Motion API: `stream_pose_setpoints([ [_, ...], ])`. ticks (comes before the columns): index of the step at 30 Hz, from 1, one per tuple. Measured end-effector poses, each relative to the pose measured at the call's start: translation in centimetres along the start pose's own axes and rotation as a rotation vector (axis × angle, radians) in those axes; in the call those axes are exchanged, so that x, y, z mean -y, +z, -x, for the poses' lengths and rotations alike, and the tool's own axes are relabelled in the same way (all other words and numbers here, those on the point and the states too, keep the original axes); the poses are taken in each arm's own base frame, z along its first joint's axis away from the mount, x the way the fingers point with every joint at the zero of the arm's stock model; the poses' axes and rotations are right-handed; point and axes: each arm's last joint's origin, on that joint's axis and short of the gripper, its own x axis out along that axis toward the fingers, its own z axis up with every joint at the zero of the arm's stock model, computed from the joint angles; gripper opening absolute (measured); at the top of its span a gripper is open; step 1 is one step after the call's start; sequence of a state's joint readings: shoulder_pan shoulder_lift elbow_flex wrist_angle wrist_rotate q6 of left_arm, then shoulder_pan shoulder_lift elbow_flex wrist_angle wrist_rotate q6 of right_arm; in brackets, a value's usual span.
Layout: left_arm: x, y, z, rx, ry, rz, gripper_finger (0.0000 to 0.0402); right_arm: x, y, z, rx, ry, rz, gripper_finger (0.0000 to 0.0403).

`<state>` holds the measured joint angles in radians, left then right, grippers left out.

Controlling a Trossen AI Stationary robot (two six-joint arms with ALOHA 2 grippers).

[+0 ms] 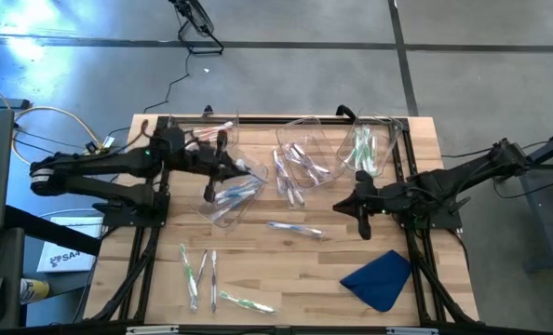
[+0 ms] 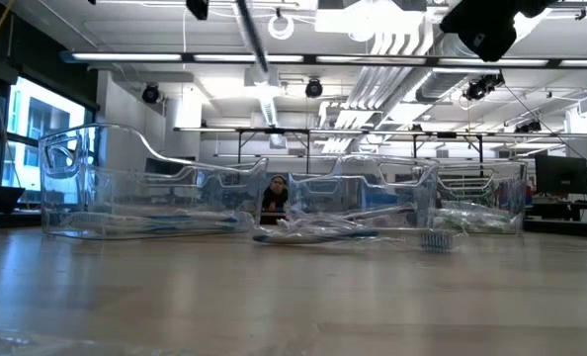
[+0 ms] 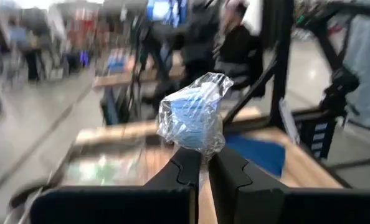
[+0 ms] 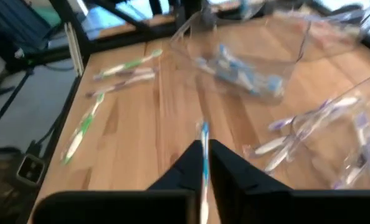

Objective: Pick & Place Toothbrushes
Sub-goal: Put the blue toothbrush into the bottom transparent bin

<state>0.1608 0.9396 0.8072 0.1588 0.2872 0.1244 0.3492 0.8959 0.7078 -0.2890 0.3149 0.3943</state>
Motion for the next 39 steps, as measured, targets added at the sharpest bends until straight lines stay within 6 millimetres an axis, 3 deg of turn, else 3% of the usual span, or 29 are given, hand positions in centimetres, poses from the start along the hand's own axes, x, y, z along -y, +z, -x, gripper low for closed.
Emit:
stream_pose_setpoints([
  [9, -1.6, 2.1, 1.7, -0.321, 0.071, 0.108, 0.0008, -0.1, -0.9, -2.0, -0.085, -0.041, 0.029, 0.0003],
  [19, -1.9, -2.4, 1.4, -0.772, 0.085, 0.329, 0.0008, -0.3, -2.1, -4.0, -0.173, -0.06, 0.046, 0.0002],
  [32, -2.3, -7.6, -1.4, -1.1, 0.022, 0.503, 0.0009, -0.5, -2.3, -4.5, -0.2, -0.037, 0.005, 0.0003],
  [35, -2.4, -8.4, -1.7, -1.143, 0.06, 0.489, 0.0036, -0.5, -2.4, -4.5, -0.203, -0.032, 0.005, 0.0002],
  [39, -2.7, -8.7, -2.0, -1.155, 0.111, 0.449, 0.0103, -0.6, -2.4, -4.5, -0.211, -0.014, 0.003, 0.0003],
])
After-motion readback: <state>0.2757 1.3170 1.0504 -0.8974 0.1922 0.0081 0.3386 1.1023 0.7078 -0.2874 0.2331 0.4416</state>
